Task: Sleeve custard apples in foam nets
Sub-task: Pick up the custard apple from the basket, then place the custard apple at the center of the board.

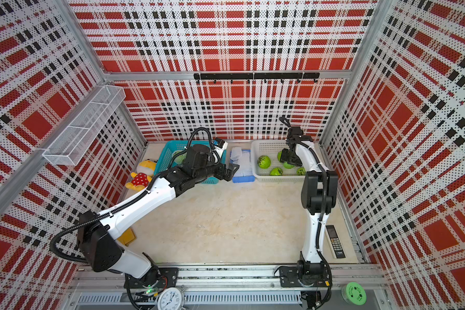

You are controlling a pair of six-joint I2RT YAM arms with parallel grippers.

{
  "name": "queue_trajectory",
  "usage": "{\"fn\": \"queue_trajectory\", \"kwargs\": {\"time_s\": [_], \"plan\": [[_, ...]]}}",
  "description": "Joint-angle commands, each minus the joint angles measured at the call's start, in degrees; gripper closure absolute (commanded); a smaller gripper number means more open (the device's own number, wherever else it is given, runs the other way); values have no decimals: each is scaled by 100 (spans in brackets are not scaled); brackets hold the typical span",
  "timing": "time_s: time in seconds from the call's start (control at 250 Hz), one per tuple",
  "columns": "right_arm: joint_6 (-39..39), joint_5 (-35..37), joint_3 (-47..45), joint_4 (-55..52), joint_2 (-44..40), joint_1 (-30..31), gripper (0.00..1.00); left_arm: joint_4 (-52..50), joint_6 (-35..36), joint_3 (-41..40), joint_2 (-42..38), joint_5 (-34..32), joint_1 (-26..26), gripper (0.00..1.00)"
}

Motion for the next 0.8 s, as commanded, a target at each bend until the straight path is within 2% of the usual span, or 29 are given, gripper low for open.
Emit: {"fn": "queue_trajectory", "kwargs": {"time_s": [0.0,0.18,0.328,0.596,0.792], "plan": [[-111,148,-60,-60,-523,83,38,157,-109,-30,-174,-108,-52,1],[-217,48,-241,-221,-1133,404,37,198,-163,-61,-301,-127,14,1],[-448,-233,-750,-283,-1757,899,36,84,-315,-223,-590,-14,295,1],[-228,-712,-2391,119,-2826,2089,36,73,-706,-1091,-1558,-192,950,0],[46,-931,-3593,724,-2919,3109,35,-18,-879,-1611,-1997,-357,1124,0]]}}
